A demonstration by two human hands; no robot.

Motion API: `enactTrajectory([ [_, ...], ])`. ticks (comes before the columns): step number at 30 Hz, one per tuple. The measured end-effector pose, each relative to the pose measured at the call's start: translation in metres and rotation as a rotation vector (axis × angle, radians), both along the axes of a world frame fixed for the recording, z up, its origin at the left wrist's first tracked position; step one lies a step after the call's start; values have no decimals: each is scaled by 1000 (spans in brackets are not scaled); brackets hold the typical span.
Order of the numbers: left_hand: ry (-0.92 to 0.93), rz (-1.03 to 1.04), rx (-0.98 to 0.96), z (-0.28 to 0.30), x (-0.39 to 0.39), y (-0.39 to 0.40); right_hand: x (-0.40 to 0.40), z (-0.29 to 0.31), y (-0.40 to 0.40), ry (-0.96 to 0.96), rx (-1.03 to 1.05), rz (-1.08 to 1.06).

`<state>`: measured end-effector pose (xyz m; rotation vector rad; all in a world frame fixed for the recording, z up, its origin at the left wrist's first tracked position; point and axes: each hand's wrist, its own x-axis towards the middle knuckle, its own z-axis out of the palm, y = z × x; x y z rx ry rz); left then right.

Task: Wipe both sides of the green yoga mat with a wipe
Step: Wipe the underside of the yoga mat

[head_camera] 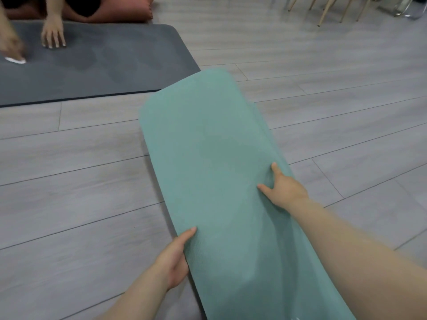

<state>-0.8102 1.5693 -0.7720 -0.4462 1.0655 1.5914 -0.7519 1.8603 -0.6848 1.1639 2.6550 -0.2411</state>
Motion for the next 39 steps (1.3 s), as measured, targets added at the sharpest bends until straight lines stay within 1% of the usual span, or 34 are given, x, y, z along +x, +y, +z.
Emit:
enactTrajectory([
  [1,-36,5,36,2,0,0,0,-1,2,-2,-8,-7],
  [3,-26,-13,77,6,4,7,2,-5,9,5,-41,-35],
  [6,61,-39,44,15,18,31,12,-12,20,23,-89,-131],
  [8,151,-89,31,26,34,51,21,-14,29,24,-94,-210],
  [9,193,-111,45,33,41,60,24,-14,32,16,-63,-230],
  [11,268,-109,63,43,52,77,27,-11,35,17,75,-194],
  [13,355,-107,28,42,56,90,28,-5,33,96,186,-119],
  [14,391,-116,-25,40,56,95,27,-1,32,158,167,-89],
  [16,434,-149,-138,34,59,104,25,12,34,257,-7,-103],
  [17,443,-170,-164,33,61,109,21,19,37,241,-79,-119],
  [18,459,-201,-189,34,64,115,17,26,39,180,-110,-102],
  [19,483,-234,-230,34,67,122,13,30,40,102,-93,-68],
  [20,515,-269,-288,34,70,130,9,33,39,25,-47,-35],
  [22,560,-321,-412,31,72,141,4,36,33,-51,93,-24],
  [24,548,-297,-437,24,73,145,2,31,32,-82,195,-71],
  [26,484,-218,-406,14,74,145,3,19,38,-96,202,-122],
  [30,382,-154,-258,5,78,142,8,-12,40,-100,118,-145],
  [32,295,-122,-209,1,77,139,11,-21,42,-82,69,-158],
  [36,142,-172,-119,7,74,137,15,-24,65,7,-63,-207],
  [37,137,-185,-92,8,75,138,17,-22,70,38,-93,-221],
  [39,211,-197,-74,11,79,144,22,-18,83,106,-144,-244],
])
